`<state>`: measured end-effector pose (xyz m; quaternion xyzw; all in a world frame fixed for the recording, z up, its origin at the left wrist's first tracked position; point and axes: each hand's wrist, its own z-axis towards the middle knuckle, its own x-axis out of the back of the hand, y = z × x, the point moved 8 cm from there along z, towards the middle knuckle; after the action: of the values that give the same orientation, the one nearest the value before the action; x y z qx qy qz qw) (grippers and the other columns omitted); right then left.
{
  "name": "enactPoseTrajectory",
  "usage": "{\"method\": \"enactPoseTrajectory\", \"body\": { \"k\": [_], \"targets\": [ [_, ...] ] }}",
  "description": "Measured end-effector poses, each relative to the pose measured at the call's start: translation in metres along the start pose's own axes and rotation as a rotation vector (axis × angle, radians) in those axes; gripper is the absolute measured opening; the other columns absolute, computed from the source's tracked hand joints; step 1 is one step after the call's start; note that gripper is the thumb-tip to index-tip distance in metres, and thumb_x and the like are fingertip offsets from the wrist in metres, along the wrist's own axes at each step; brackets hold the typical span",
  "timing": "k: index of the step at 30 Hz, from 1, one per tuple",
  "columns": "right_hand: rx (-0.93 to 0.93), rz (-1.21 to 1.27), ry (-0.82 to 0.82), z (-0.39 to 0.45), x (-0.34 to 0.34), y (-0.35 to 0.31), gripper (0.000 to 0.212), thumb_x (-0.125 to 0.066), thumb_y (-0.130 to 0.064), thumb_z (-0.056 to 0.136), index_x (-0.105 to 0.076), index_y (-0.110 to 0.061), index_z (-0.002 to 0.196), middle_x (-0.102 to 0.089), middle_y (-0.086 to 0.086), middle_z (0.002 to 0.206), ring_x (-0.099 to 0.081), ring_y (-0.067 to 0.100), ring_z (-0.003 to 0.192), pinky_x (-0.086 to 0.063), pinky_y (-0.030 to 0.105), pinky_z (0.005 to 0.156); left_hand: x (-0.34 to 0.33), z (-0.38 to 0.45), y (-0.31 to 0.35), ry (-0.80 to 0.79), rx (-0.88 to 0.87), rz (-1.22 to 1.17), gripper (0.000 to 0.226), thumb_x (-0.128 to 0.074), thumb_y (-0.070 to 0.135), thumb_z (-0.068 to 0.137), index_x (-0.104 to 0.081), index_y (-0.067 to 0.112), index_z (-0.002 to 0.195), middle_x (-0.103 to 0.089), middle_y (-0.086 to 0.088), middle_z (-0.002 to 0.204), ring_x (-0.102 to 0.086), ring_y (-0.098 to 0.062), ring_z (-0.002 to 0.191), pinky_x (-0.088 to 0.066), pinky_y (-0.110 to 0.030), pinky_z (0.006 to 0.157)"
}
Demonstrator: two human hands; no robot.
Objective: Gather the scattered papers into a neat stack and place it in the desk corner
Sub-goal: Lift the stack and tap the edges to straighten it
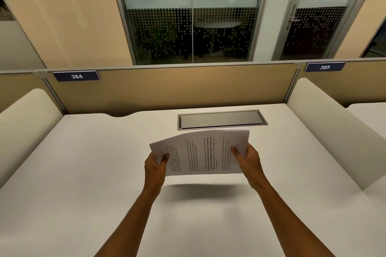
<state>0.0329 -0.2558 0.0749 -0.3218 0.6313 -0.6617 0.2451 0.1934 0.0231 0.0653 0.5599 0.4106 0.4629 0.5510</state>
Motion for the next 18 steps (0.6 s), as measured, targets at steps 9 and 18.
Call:
{"method": "enactPoseTrajectory", "body": {
  "k": [9, 18],
  "targets": [
    [-0.127, 0.021, -0.021, -0.021, -0.006, 0.059, 0.032, -0.055, -0.016, 0.098, -0.05, -0.015, 0.13, -0.065, 0.007, 0.116, -0.063, 0.025, 0.109, -0.057, 0.029, 0.08, 0.004, -0.03, -0.05, -0.031, 0.056, 0.08, 0.023, -0.052, 0.007, 0.098, -0.057, 0.012, 0.12, -0.067, -0.005, 0.106, -0.066, -0.022, 0.1, -0.056, -0.016, 0.068],
    [-0.13, 0.023, -0.001, -0.013, -0.009, 0.052, 0.035, -0.055, -0.015, 0.097, -0.048, -0.021, 0.131, -0.064, 0.002, 0.113, -0.063, 0.021, 0.105, -0.056, 0.021, 0.073, 0.003, -0.02, -0.035, -0.021, 0.03, 0.101, 0.026, -0.05, 0.006, 0.098, -0.054, 0.015, 0.122, -0.063, 0.003, 0.102, -0.064, -0.015, 0.094, -0.054, -0.016, 0.073]
  ]
}}
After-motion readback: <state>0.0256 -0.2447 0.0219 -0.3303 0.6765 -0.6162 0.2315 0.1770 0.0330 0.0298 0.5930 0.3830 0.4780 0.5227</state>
